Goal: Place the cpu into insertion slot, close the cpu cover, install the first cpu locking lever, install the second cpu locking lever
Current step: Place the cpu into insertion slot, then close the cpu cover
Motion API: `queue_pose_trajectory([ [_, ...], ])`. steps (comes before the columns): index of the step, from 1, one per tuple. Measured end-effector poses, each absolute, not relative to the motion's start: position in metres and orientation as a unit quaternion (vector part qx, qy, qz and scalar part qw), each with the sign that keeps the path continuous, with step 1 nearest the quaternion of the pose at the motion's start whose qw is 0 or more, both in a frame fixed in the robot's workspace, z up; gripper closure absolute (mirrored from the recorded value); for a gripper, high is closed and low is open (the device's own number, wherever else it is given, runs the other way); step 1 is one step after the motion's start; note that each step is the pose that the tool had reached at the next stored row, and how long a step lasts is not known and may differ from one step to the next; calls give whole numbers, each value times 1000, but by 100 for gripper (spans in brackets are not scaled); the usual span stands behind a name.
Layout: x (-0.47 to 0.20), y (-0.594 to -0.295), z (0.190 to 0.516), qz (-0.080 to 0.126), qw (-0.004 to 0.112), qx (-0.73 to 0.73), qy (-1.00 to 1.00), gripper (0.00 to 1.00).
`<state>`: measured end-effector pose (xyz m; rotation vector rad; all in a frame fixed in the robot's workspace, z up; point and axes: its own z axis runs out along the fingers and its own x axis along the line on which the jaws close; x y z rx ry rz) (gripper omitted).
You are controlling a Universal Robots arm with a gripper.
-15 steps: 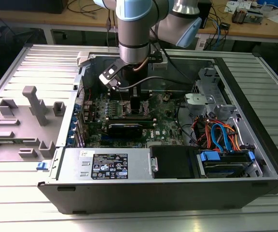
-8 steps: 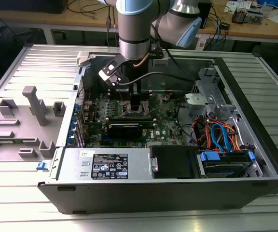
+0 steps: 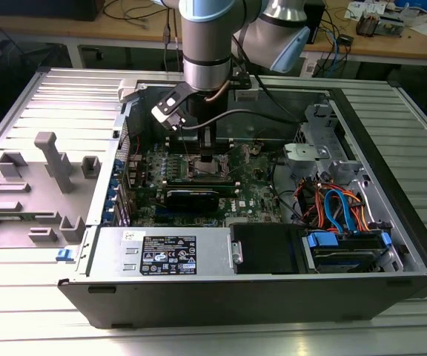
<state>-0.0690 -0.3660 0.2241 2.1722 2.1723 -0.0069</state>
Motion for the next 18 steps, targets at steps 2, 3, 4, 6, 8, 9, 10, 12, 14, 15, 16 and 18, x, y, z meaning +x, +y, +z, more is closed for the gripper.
queue_pose_trajectory([
  [2, -69, -366, 224, -2, 35, 707, 707, 89],
  [3, -69, -366, 224, -2, 35, 707, 707, 89],
  [4, -69, -366, 224, -2, 35, 707, 707, 89],
  [6, -69, -366, 224, -2, 35, 707, 707, 89],
  [8, -69, -365, 224, -2, 35, 707, 707, 89],
  [9, -69, -365, 224, -2, 35, 707, 707, 89],
  [10, -69, -365, 224, -2, 35, 707, 707, 89],
  [12, -69, -365, 224, -2, 35, 707, 707, 89],
  [14, -69, -365, 224, -2, 35, 707, 707, 89],
  [15, -69, -365, 225, -2, 35, 707, 707, 89],
  [16, -69, -365, 225, -2, 35, 707, 707, 89],
  [18, -69, -365, 227, -2, 35, 707, 707, 89],
])
